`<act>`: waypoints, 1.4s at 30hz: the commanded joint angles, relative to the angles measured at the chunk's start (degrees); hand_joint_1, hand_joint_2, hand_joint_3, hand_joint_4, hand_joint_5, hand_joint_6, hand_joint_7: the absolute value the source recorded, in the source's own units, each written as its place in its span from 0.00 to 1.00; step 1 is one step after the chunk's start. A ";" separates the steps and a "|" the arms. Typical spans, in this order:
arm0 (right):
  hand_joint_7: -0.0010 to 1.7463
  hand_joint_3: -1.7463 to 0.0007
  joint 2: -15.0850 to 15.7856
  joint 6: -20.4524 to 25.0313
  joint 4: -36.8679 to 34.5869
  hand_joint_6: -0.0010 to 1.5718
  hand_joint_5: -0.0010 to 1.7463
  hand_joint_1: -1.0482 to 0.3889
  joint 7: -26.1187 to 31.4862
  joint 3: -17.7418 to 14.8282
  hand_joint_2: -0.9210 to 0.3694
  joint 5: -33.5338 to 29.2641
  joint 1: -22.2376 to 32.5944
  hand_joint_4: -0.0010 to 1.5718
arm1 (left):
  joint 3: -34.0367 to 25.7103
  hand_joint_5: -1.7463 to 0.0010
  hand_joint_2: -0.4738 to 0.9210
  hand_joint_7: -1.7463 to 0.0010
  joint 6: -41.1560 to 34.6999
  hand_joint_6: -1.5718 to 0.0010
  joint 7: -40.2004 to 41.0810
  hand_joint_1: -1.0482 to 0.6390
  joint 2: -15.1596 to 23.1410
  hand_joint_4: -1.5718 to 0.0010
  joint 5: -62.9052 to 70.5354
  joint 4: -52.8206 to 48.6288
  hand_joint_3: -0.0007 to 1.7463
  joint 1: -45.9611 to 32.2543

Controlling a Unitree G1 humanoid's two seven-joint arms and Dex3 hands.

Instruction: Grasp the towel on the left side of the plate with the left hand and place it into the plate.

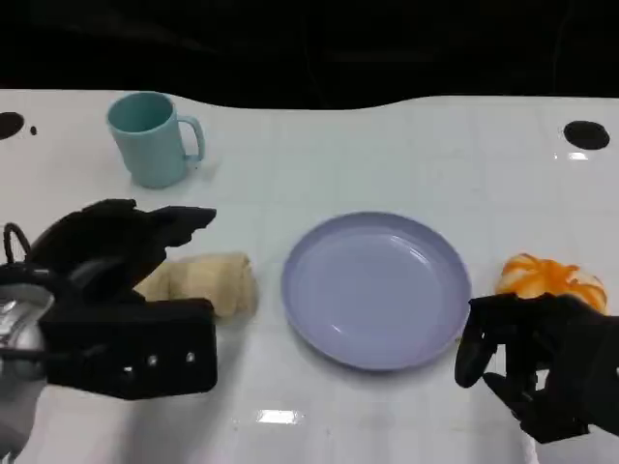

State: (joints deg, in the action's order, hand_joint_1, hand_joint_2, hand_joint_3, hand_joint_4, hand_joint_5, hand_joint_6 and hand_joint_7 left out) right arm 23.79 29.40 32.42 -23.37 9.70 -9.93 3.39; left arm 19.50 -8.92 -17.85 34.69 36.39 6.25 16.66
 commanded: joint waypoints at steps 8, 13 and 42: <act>0.80 0.40 -0.11 0.90 1.14 0.45 0.99 0.73 0.58 0.02 0.26 -0.10 0.06 0.46 | 6.32 0.87 0.97 1.00 5.22 0.75 1.38 0.31 -4.36 0.76 9.09 -19.34 0.00 10.52; 0.80 0.39 -0.21 1.80 1.82 0.44 1.00 0.73 0.70 0.19 0.27 -0.28 0.17 0.46 | 8.44 0.91 0.97 1.00 5.28 0.76 0.66 0.33 -7.59 0.73 9.89 -28.56 0.00 15.01; 0.80 0.40 0.43 3.09 3.14 0.45 1.00 0.73 0.22 -0.44 0.27 -0.02 0.37 0.45 | 9.45 0.00 1.00 0.00 18.24 0.59 28.40 0.49 -16.14 0.46 5.61 -60.62 0.16 21.44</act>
State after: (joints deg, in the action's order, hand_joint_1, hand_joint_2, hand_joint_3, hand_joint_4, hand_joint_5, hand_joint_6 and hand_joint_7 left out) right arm 23.29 32.51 34.93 -23.09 9.75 -9.83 3.63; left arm 30.10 9.22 7.57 17.92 42.75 -55.72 39.04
